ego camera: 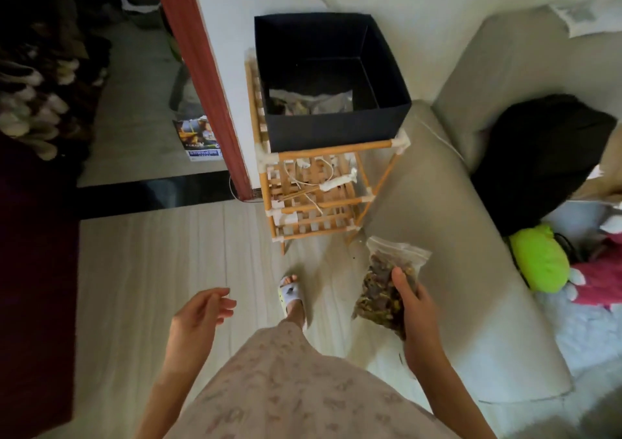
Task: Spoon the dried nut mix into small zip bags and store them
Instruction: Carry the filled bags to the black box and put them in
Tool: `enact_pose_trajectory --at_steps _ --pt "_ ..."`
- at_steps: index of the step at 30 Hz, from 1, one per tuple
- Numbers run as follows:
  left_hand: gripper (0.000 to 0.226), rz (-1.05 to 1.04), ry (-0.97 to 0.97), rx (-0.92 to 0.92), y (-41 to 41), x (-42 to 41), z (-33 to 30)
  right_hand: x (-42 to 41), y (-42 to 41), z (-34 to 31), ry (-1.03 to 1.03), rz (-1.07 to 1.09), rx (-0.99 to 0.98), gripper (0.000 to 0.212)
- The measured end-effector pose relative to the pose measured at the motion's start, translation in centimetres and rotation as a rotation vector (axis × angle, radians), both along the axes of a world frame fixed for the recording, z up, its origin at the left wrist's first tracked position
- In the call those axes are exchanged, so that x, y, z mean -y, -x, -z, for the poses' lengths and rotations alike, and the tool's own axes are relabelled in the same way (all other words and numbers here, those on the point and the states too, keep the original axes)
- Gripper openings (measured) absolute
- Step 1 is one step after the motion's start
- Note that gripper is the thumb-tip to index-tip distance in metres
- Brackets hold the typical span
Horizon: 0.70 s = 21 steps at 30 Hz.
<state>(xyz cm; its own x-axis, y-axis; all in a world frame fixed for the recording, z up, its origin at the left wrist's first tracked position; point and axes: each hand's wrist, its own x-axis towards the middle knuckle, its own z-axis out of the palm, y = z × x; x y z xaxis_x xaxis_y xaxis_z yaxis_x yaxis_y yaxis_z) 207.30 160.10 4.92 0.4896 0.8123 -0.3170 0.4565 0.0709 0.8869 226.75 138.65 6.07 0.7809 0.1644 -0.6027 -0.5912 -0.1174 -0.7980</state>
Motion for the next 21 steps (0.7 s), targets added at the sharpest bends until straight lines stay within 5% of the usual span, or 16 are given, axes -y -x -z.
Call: enact_pose_trajectory --at_steps 9,15,21 --pt "0.017 0.173 -0.221 -0.032 -17.2 -12.7 -3.2 -12.1 -15.8 -5.2 -0.079 -0.087 0.114 0.059" --pt "0.047 0.239 -0.127 0.063 -27.0 -17.5 -5.6 -18.5 -25.9 -8.6 -0.052 -0.232 0.261 0.036" --pt "0.055 0.226 -0.146 -0.019 -32.6 -19.5 -5.3 -24.2 -33.9 -6.2 0.151 -0.447 0.259 0.043"
